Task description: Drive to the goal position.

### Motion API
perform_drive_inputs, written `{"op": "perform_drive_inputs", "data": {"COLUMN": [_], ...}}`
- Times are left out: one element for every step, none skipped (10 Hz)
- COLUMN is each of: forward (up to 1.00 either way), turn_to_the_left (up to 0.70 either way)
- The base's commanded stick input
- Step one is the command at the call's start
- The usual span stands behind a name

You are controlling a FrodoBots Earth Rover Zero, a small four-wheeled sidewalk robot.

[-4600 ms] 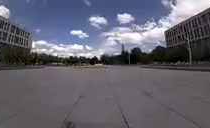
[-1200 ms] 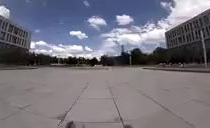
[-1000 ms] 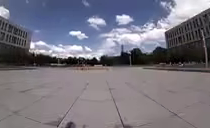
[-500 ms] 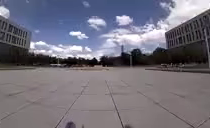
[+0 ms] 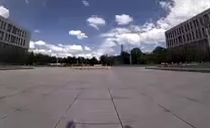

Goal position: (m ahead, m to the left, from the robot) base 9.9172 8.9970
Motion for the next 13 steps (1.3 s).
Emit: {"op": "perform_drive_inputs", "data": {"forward": [0.7, 0.7, 0.7, 0.7, 0.7, 0.7, 0.7, 0.7, 0.7, 0.7, 0.7, 0.7, 0.7], "turn_to_the_left": [0.0, 0.0, 0.0, 0.0, 0.0, 0.0, 0.0, 0.0, 0.0, 0.01, 0.15, 0.35, 0.35]}}
